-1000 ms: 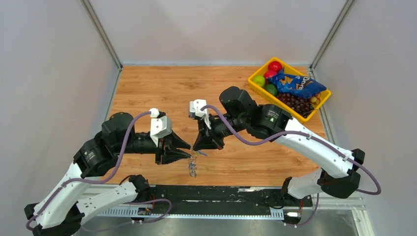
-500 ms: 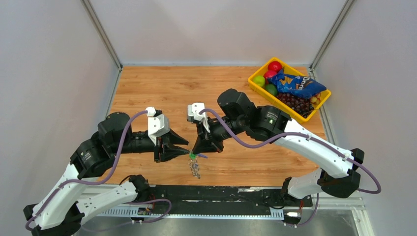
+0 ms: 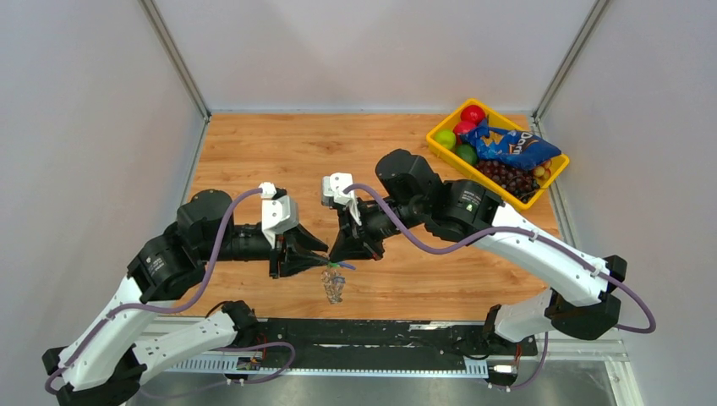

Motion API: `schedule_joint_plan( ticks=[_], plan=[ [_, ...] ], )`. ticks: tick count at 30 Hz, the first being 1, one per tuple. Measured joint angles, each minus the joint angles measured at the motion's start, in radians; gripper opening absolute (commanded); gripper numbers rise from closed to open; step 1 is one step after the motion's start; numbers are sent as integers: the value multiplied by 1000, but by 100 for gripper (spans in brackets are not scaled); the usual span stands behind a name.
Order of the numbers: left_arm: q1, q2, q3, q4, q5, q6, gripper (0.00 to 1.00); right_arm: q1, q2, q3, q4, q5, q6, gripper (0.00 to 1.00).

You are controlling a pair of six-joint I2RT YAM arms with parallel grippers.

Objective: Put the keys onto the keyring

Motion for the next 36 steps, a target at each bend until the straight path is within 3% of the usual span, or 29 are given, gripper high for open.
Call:
schedule_joint_plan(
  ticks=[4,10,15,19,25,28,36],
  plan=[
    [0,4,-1,0,2,0,35,3,9,4,-2,5,0,0],
    [0,3,-1,-1,6,3,13,8,13,4,-3,14,0,0],
    [0,3,-1,-2,9,5,2,10,13,5,-9,18,2,0],
    [0,4,-1,-3,10,5,2,11,13,5,-9,24,3,0],
    [0,9,-1,-5,13,7,20,14,13,8,-17,40,2,0],
    [1,12,-1,-6,19,7,21,14,13,9,-21,45,2,0],
    [1,19,-1,-9,20,8,0,16,13,10,-32,54,3,0]
  ],
)
